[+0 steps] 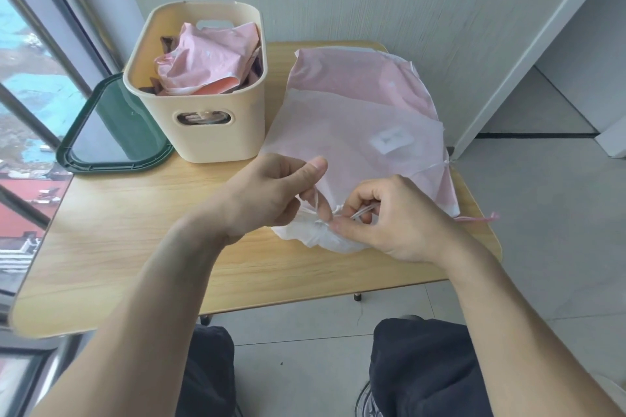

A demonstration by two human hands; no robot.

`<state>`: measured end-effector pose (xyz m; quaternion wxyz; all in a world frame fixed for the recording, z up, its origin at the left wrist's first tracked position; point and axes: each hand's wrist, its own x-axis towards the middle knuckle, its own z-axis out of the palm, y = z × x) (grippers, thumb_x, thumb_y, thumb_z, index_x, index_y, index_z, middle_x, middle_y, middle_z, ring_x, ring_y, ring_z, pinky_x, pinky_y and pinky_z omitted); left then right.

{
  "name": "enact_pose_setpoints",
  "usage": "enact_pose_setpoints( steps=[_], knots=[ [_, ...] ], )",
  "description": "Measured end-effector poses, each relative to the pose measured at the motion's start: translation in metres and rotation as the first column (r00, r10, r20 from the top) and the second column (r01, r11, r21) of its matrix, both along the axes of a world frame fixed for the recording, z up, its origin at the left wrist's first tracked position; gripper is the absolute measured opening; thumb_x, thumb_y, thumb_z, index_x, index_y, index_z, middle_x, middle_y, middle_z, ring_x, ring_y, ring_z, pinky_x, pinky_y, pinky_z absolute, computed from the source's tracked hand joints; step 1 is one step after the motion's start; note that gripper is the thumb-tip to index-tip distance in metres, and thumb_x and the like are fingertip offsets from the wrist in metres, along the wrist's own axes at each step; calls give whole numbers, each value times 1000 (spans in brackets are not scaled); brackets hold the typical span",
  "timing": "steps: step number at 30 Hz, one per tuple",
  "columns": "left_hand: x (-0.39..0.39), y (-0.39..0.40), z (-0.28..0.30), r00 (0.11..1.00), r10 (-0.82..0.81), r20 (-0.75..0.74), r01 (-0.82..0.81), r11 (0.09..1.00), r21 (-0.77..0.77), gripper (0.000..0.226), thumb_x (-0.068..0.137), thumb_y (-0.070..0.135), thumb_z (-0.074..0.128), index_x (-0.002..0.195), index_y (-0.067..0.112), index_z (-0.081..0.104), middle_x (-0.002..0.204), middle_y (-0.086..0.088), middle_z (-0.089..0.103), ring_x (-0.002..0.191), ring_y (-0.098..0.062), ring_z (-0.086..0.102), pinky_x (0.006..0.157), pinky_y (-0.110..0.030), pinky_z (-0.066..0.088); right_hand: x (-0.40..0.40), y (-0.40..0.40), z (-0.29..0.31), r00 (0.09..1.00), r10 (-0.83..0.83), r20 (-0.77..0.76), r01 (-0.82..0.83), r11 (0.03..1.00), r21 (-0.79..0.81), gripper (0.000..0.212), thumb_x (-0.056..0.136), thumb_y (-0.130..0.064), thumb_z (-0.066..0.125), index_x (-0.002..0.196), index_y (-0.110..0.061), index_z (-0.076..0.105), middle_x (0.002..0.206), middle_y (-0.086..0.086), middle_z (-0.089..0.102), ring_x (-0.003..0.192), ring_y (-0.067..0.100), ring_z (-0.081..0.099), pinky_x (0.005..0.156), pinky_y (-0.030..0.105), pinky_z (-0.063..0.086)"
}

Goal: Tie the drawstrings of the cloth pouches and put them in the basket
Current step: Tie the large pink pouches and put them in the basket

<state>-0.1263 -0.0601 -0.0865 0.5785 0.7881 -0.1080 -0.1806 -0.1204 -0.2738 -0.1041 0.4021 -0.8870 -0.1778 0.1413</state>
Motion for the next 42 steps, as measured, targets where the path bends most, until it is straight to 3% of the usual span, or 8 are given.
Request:
enact_pose_setpoints(
  steps=[5,10,14,17,20,26,36,42],
  knots=[
    [-1,-8,-6,995,-33,-93,29,998,-48,40,106,33,36,81,4,48,69,-9,46,46,-11,30,43,-16,27,1,0,-2,1000,28,-12,-29,998,-58,28,85,-50,74,81,-23,71,74,-7,70,66,5,60,62,22,48],
    [-2,-11,-9,994,-65,-92,70,997,44,35,105,26,46,78,7,59,59,3,50,45,-7,35,44,-15,30,5,-4,-2,1000,1,-8,-1,1000,-23,55,102,-48,47,66,-7,50,52,-11,40,53,4,52,58,31,39],
    [-2,-19,-9,998,-57,-16,58,992,110,42,98,39,57,74,7,68,55,0,53,46,-11,38,44,-18,31,6,3,-3,999,7,-39,-6,999,45,77,99,-63,34,80,7,60,59,8,55,63,33,53,64,46,46],
    [0,-19,-12,998,-36,44,30,989,145,37,99,33,58,68,14,64,52,3,51,45,-10,38,46,-17,32,6,3,4,991,-15,-129,52,956,289,51,97,-48,42,62,-11,37,63,7,24,61,32,21,59,43,20],
    [-2,-20,-13,996,-89,15,87,992,93,37,104,26,50,69,18,61,55,1,48,45,-10,36,46,-17,31,9,0,8,991,-4,-136,60,909,412,39,97,-36,47,67,-13,39,65,3,29,62,27,27,59,35,26],
    [-3,-20,-7,969,-187,-163,174,981,-87,25,98,13,52,88,0,71,58,-4,40,46,-12,24,41,-17,23,7,10,-3,994,59,-90,-17,914,405,32,105,-28,50,78,-10,52,64,-7,52,58,9,50,62,20,43],
    [1,-22,-8,979,-67,-194,53,996,-77,30,99,16,55,76,4,68,54,2,25,43,-9,20,39,-14,22,10,-4,7,999,-39,3,36,938,346,8,76,-15,63,77,-16,55,66,-6,42,65,12,36,61,26,32],
    [3,-22,-10,985,-43,-169,19,990,-138,31,93,22,56,67,5,60,58,-2,24,46,-12,19,40,-20,20,6,-6,5,991,-3,134,-25,978,207,26,66,-52,69,76,-28,69,78,-12,44,67,11,36,64,23,34]
  ],
)
